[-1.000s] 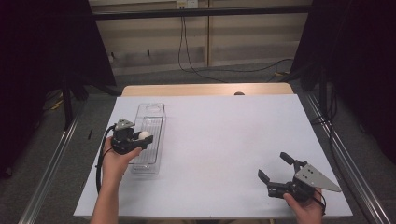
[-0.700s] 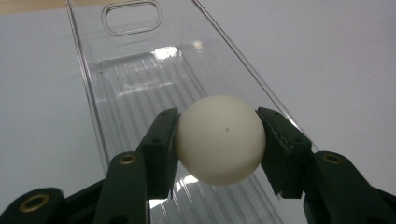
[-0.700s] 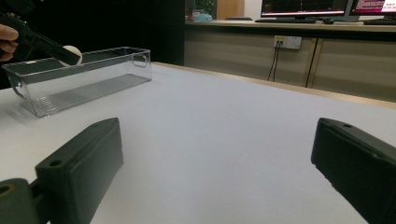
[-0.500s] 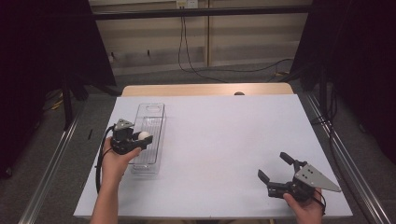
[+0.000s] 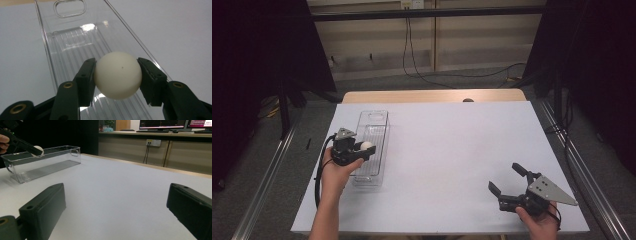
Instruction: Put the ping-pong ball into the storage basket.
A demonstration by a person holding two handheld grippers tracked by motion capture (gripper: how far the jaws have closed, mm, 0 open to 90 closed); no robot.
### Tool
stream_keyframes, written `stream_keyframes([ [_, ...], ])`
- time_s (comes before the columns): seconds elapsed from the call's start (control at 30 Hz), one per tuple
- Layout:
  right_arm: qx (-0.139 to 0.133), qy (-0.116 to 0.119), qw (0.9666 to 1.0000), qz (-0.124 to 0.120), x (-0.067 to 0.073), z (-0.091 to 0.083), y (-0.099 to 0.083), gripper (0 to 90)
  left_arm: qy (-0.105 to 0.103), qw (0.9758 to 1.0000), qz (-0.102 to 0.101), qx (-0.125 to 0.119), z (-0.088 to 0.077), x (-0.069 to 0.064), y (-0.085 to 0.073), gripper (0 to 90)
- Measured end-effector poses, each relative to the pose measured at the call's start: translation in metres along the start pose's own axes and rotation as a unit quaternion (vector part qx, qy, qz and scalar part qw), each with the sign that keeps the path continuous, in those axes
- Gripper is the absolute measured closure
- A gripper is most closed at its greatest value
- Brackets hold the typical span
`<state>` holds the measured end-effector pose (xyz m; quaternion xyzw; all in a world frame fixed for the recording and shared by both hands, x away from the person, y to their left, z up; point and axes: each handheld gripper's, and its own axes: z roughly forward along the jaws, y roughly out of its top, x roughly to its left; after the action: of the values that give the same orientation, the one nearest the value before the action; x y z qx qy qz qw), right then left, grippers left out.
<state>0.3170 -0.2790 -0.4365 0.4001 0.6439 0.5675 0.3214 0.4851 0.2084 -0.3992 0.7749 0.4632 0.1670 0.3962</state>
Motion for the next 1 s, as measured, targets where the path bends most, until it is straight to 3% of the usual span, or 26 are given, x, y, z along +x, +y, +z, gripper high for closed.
stream_keyframes([
  [0.17,0.003,0.009,1.0,-0.004,0.0009,0.0006,-0.0002,1.7,-0.001,1.0,0.004,0.003,-0.0004,0.001,-0.0004,50.6],
  [0.73,0.004,0.007,1.0,-0.003,0.0004,0.0004,-0.0003,1.7,0.001,1.0,-0.004,-0.001,0.0007,0.0008,-0.0014,50.6],
  [1.0,0.004,0.008,1.0,-0.001,-0.0001,0.0008,-0.0004,1.7,0.004,1.0,0.003,0.002,0.0011,0.0008,-0.0012,48.3],
])
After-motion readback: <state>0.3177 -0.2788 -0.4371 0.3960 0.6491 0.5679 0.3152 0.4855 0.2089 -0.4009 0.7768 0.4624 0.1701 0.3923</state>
